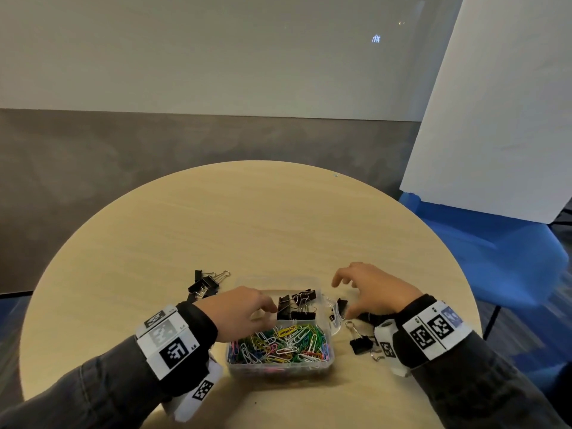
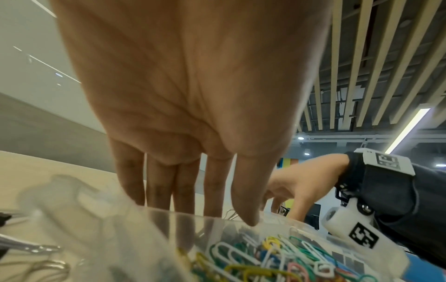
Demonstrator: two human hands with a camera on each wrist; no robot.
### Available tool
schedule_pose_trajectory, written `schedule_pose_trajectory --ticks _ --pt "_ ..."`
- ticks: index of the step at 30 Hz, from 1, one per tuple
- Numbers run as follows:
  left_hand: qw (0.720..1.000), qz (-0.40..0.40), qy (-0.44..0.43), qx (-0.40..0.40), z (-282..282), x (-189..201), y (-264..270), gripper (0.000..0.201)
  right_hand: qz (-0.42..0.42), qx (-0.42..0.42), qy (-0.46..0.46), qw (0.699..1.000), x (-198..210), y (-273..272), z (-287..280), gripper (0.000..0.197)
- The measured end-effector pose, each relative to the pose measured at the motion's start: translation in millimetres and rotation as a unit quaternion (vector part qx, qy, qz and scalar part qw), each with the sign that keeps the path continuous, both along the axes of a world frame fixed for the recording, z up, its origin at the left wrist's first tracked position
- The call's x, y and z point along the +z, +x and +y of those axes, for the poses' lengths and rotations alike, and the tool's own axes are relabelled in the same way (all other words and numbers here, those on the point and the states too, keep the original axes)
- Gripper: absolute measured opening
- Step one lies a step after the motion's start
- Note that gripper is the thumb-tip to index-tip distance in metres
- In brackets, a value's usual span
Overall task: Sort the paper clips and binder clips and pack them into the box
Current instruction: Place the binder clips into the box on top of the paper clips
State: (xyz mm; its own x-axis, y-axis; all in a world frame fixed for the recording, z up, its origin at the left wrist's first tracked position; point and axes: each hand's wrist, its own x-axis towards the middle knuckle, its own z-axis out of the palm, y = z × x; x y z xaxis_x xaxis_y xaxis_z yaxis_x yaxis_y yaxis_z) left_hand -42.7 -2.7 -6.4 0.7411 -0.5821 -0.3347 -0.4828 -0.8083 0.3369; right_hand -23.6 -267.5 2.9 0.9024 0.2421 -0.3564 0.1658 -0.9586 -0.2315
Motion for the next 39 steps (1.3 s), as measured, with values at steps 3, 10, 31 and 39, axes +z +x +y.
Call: schedule_pose_trajectory --ticks 3,10,31,39 --pt "1.0 0.009 -0.005 0.004 1.1 2.5 1.4 0.043 0.017 0.009 0.002 1.0 -15.9 -0.3 9.9 0.046" --pt "1.0 0.014 0.008 -0.001 1.1 0.6 1.0 0.042 -0.018 0.051 0.001 0.999 -27.8 2.7 13.5 0.036" --pt "1.0 0.013 -0.005 -0.001 -9.8 -4.8 -4.0 0.051 -0.074 0.008 0.24 0.968 21.3 -3.8 9.6 0.028" --pt "1.0 0.012 -0.026 -0.008 -11.6 -3.6 -9.0 0.044 -0.013 0.022 0.05 0.998 13.4 -5.1 1.4 0.014"
